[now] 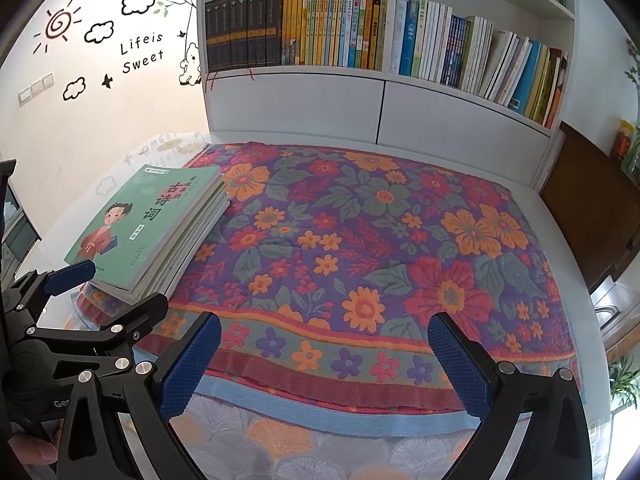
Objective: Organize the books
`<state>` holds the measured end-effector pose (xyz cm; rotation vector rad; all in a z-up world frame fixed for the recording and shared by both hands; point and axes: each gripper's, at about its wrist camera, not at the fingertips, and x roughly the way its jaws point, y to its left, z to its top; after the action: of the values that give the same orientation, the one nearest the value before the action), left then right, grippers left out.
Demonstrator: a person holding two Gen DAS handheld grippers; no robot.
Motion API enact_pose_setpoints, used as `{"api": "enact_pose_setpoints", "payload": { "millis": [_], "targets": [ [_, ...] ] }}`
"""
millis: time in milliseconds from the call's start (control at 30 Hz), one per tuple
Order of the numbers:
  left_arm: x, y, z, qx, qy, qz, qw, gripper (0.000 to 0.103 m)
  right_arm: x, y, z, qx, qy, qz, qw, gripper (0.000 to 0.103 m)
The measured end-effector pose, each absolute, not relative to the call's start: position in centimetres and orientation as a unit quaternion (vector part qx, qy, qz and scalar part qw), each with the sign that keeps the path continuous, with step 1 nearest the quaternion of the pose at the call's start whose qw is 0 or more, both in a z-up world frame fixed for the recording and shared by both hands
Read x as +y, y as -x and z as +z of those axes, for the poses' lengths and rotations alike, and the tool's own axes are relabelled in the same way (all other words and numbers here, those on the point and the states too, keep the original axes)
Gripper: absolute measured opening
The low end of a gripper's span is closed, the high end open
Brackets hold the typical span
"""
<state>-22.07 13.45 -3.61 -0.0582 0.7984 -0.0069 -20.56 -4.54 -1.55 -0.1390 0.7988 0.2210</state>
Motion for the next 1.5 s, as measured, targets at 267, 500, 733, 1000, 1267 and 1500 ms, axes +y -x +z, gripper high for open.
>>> {"api": "enact_pose_setpoints", "payload": {
  "millis": [267,500,733,1000,1267,1500],
  "targets": [
    [13.4,22.0,-3.5,0.387,0.025,0.0,0.922,0.102,-4.7,20.7,-1.4,0.388,0.061,0.111,0.913,0.103],
    [13.7,22.0,-3.5,0.385,0.026,0.006,0.923,0.102,-4.7,20.6,-1.5,0.392,0.056,0.114,0.911,0.103],
    [13.8,22.0,-3.4,0.385,0.03,0.006,0.923,0.102,-4.3,20.7,-1.4,0.39,0.061,0.118,0.911,0.103],
    [13.5,22.1,-3.4,0.384,0.031,0.002,0.923,0.102,-4.4,21.0,-1.1,0.388,0.062,0.113,0.913,0.103],
    [13.1,22.1,-3.4,0.382,0.029,0.002,0.924,0.102,-4.9,21.0,-1.0,0.389,0.055,0.109,0.913,0.103],
    [12.7,21.9,-3.4,0.383,0.029,0.0,0.923,0.102,-5.2,20.9,-1.1,0.39,0.056,0.104,0.913,0.103]
  ]
}}
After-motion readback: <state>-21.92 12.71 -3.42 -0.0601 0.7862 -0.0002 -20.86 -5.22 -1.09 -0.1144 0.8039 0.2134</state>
